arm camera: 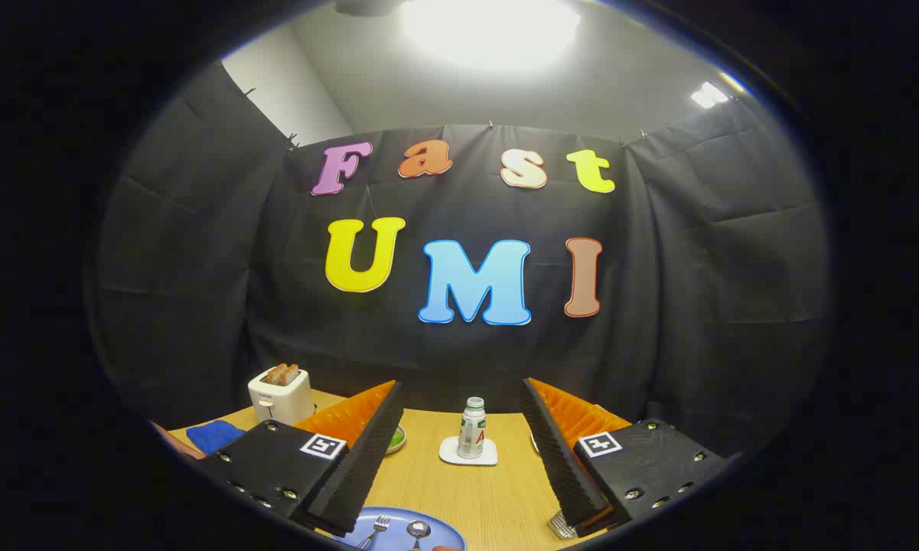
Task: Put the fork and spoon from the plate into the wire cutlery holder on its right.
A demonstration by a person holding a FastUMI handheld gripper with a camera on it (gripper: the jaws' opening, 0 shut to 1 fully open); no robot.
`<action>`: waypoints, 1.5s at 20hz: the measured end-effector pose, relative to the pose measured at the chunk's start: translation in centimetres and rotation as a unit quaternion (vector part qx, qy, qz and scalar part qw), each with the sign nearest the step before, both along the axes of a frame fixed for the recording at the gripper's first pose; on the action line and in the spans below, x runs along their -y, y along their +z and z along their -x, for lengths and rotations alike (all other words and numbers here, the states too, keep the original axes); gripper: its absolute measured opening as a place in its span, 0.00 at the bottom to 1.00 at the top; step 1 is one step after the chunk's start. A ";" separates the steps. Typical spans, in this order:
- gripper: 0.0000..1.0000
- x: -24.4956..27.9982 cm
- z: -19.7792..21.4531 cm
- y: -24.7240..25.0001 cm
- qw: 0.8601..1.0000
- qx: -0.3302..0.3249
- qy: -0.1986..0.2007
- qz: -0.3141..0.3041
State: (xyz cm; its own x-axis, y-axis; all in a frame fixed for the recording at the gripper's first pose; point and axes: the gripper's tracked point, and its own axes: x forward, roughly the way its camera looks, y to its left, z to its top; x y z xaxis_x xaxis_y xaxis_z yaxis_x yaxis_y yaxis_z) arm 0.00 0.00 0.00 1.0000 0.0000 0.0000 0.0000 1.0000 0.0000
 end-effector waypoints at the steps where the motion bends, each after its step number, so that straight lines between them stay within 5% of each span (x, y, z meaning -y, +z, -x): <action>1: 0.95 -0.1 0.1 0.2 1.000 0.003 0.000 0.000; 14: 0.95 0.0 0.3 -1.9 0.999 -0.025 0.000 -0.022; 30: 0.95 -1.8 1.8 -10.8 0.983 -0.180 0.029 -0.023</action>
